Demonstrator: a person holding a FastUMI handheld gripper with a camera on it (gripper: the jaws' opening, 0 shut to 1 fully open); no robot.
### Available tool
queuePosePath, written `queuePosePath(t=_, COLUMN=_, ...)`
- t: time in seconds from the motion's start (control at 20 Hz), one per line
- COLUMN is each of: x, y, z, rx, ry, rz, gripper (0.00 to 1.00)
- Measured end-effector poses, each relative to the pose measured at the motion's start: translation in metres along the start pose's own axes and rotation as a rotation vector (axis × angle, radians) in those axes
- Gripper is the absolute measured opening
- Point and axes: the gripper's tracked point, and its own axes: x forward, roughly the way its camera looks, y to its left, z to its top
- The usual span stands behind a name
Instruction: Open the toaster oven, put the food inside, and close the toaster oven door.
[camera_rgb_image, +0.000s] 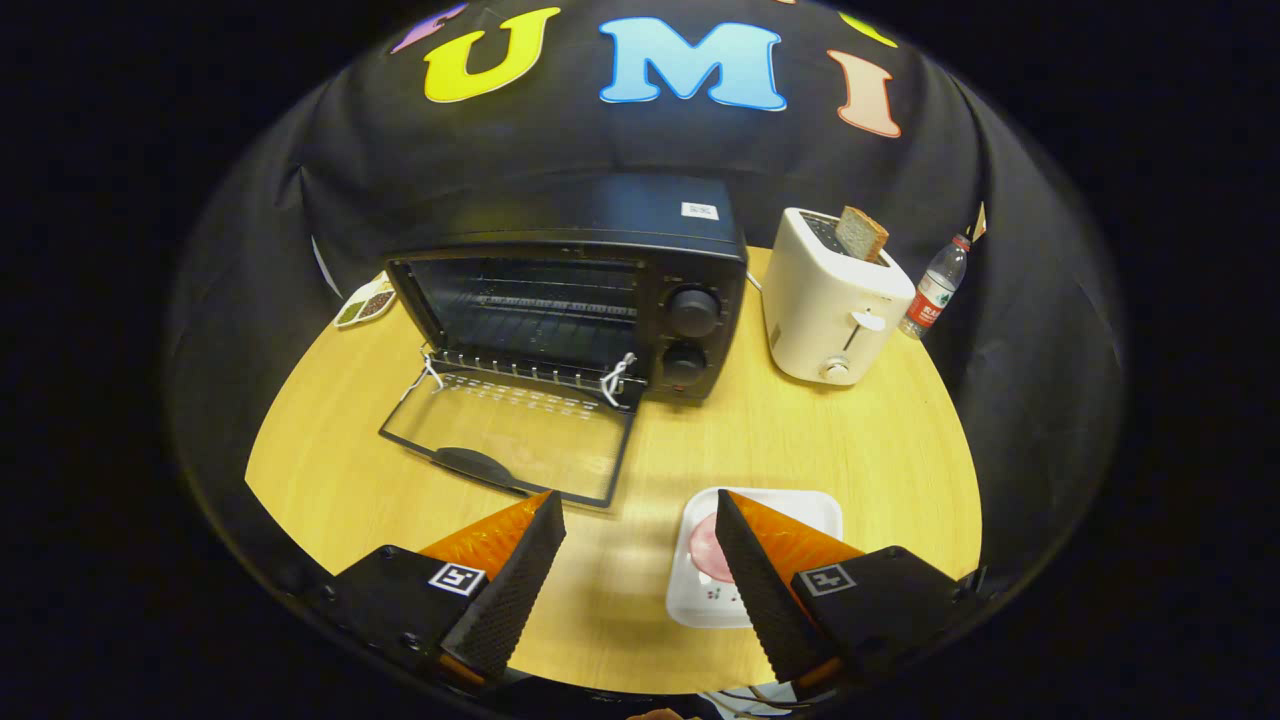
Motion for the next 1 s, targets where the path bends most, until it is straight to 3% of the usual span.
queuePosePath(t=0.5, x=0.031, y=-0.114, z=-0.044, rx=0.122, ry=0.149, rz=0.04, gripper=0.97)
queuePosePath(t=0.8, x=0.041, y=-0.151, z=-0.071, rx=0.102, ry=0.189, rz=0.027, gripper=0.98)
queuePosePath(t=1.0, x=0.05, y=-0.148, z=-0.101, rx=0.135, ry=0.287, rz=0.048, gripper=0.98)
